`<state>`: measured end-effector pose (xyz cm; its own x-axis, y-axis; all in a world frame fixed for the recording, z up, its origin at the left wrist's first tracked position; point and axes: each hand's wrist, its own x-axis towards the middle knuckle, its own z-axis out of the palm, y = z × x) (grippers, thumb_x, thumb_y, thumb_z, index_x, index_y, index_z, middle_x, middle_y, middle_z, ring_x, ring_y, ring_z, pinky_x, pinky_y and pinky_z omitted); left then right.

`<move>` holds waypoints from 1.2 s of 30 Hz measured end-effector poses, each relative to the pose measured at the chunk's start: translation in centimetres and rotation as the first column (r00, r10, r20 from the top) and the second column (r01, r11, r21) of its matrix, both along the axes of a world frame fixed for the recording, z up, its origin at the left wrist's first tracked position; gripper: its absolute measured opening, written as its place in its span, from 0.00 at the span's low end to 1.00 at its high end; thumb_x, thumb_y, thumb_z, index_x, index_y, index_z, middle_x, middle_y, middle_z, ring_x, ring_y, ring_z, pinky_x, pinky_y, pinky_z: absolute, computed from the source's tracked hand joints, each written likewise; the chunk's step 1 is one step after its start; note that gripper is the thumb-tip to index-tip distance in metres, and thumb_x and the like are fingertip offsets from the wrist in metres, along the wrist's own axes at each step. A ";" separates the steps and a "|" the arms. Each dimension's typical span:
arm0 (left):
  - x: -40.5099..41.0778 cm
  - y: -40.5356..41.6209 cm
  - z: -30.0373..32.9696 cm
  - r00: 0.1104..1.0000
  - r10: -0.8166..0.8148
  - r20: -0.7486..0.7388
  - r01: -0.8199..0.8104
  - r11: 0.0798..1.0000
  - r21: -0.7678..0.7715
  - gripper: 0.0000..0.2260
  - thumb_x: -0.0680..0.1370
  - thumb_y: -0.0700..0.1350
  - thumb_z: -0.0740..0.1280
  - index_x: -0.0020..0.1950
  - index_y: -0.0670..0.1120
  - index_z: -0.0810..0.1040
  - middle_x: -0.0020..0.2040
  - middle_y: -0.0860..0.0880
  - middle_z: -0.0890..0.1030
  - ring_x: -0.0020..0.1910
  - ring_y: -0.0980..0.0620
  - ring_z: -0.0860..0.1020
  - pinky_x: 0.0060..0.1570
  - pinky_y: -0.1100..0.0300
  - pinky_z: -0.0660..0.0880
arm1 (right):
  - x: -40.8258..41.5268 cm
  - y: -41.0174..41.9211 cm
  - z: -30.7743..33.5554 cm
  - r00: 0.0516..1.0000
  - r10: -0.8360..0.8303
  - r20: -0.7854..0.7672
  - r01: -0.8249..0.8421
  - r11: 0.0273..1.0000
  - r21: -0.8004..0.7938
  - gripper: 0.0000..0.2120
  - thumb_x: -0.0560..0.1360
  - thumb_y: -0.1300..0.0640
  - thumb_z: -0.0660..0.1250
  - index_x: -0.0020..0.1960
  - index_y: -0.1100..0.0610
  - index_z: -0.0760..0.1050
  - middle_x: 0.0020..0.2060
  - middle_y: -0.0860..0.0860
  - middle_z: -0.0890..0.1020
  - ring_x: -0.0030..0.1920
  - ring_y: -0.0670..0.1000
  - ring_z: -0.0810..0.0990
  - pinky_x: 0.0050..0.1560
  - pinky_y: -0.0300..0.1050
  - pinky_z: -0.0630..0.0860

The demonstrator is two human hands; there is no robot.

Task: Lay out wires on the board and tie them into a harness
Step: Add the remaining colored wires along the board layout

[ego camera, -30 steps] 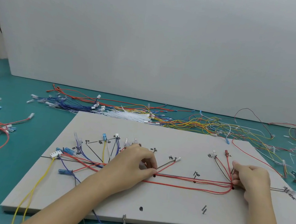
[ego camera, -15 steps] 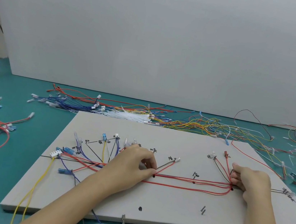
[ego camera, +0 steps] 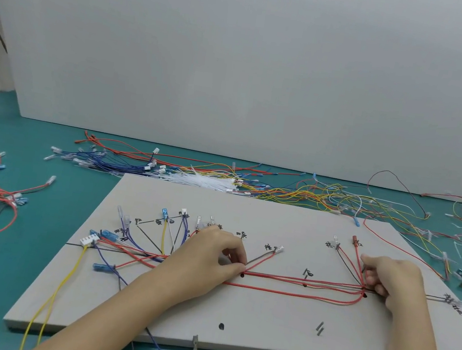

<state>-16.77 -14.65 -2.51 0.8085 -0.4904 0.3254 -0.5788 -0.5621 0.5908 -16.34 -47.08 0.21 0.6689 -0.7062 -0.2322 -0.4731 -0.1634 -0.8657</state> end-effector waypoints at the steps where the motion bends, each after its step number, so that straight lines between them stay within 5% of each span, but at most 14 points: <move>1: 0.0 0.0 0.0 1.000 0.000 -0.002 0.000 1.000 0.000 0.05 0.75 0.49 0.69 0.40 0.58 0.78 0.40 0.63 0.79 0.48 0.62 0.72 0.45 0.68 0.67 | 0.1 -0.1 -0.1 1.000 -0.017 0.003 0.017 1.000 0.000 0.11 0.73 0.63 0.70 0.34 0.65 0.75 0.26 0.58 0.73 0.24 0.53 0.67 0.25 0.43 0.62; 6: 0.1 0.1 -0.1 1.000 0.003 -0.005 -0.003 1.000 -0.007 0.06 0.75 0.49 0.69 0.40 0.59 0.77 0.39 0.64 0.78 0.48 0.62 0.72 0.44 0.69 0.66 | 0.2 0.2 -0.6 0.996 -0.092 0.018 0.093 0.994 -0.058 0.08 0.68 0.62 0.70 0.32 0.65 0.77 0.25 0.57 0.77 0.26 0.55 0.72 0.33 0.48 0.71; 11: 0.1 0.1 0.0 1.000 0.003 -0.004 -0.003 1.000 -0.007 0.06 0.75 0.48 0.69 0.40 0.59 0.77 0.39 0.64 0.78 0.48 0.62 0.72 0.43 0.72 0.65 | 0.1 0.3 -0.6 0.995 -0.094 0.033 0.096 0.993 -0.068 0.05 0.66 0.64 0.68 0.33 0.65 0.78 0.22 0.56 0.77 0.24 0.55 0.73 0.28 0.46 0.72; 14: 0.0 0.1 0.1 1.000 0.003 -0.010 -0.003 1.000 -0.004 0.05 0.75 0.48 0.69 0.40 0.58 0.78 0.40 0.63 0.78 0.48 0.62 0.72 0.43 0.72 0.65 | 0.0 0.4 -0.9 0.997 -0.071 0.042 0.077 0.983 -0.170 0.06 0.66 0.62 0.68 0.33 0.64 0.79 0.25 0.58 0.79 0.30 0.58 0.76 0.42 0.57 0.80; 19: -0.2 0.0 0.3 1.000 0.003 0.007 -0.003 1.000 0.010 0.04 0.76 0.49 0.67 0.43 0.58 0.78 0.41 0.61 0.79 0.48 0.62 0.72 0.44 0.71 0.66 | 0.0 0.2 -1.6 0.993 -0.018 0.119 0.044 0.974 -0.222 0.13 0.72 0.51 0.72 0.35 0.59 0.79 0.28 0.57 0.79 0.31 0.56 0.74 0.40 0.53 0.77; 24: -0.4 -0.1 0.4 1.000 0.005 -0.005 -0.005 1.000 -0.030 0.03 0.76 0.51 0.67 0.43 0.58 0.78 0.42 0.59 0.78 0.49 0.60 0.73 0.47 0.66 0.68 | -0.4 0.8 -1.3 0.961 -0.056 0.270 0.116 0.970 -0.212 0.15 0.73 0.49 0.62 0.35 0.57 0.78 0.30 0.56 0.80 0.38 0.62 0.79 0.48 0.57 0.77; 29: -0.3 0.0 1.3 0.998 0.046 -0.051 -0.057 0.972 -0.227 0.06 0.77 0.49 0.67 0.41 0.53 0.81 0.41 0.59 0.78 0.44 0.60 0.75 0.41 0.72 0.66 | -0.4 2.1 -0.4 0.918 -0.020 0.396 0.127 0.961 -0.247 0.11 0.72 0.55 0.59 0.42 0.56 0.79 0.30 0.55 0.79 0.34 0.59 0.77 0.44 0.55 0.77; 36: 0.4 2.1 4.3 0.966 0.018 -0.260 -0.168 0.806 -0.567 0.14 0.81 0.48 0.62 0.41 0.48 0.84 0.38 0.49 0.84 0.39 0.57 0.79 0.39 0.67 0.73 | -0.2 5.0 0.5 0.853 0.166 0.495 -0.079 0.978 -0.192 0.10 0.76 0.59 0.61 0.42 0.60 0.79 0.26 0.55 0.73 0.23 0.52 0.68 0.21 0.39 0.66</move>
